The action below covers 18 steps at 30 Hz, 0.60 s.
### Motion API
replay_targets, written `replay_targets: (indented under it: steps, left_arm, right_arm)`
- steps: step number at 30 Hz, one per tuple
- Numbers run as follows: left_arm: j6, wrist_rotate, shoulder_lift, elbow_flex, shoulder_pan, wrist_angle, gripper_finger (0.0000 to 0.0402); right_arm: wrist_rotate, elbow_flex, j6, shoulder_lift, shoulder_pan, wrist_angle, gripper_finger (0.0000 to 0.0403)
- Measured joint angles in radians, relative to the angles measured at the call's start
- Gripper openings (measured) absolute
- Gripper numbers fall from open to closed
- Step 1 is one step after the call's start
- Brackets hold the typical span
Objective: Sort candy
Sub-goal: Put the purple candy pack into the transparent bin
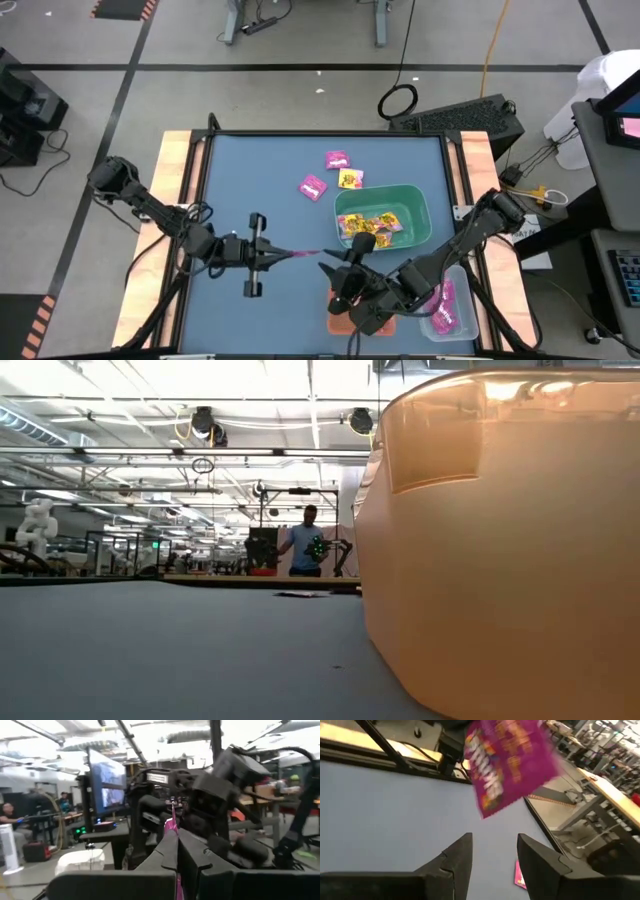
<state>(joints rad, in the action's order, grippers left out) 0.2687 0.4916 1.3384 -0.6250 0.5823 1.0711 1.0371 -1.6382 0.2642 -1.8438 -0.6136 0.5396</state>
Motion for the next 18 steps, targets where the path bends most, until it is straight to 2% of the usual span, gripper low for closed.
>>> replay_targets:
  steps: [7,13,18]
  left_arm:
    - [0.081,-0.11,0.0,0.0,-0.003,-0.023,0.0001]
    - [0.085,-0.2,0.0,0.0,-0.031,-0.076,0.0001]
    - [0.078,-0.209,0.0,0.0,-0.055,-0.109,0.0001]
  right_arm:
    - [-0.15,0.0,-0.015,0.047,0.001,-0.022,0.0146]
    - [-0.181,0.0,-0.057,0.048,0.007,-0.07,0.0146]
    - [-0.181,0.0,-0.09,0.048,0.022,-0.09,0.0146]
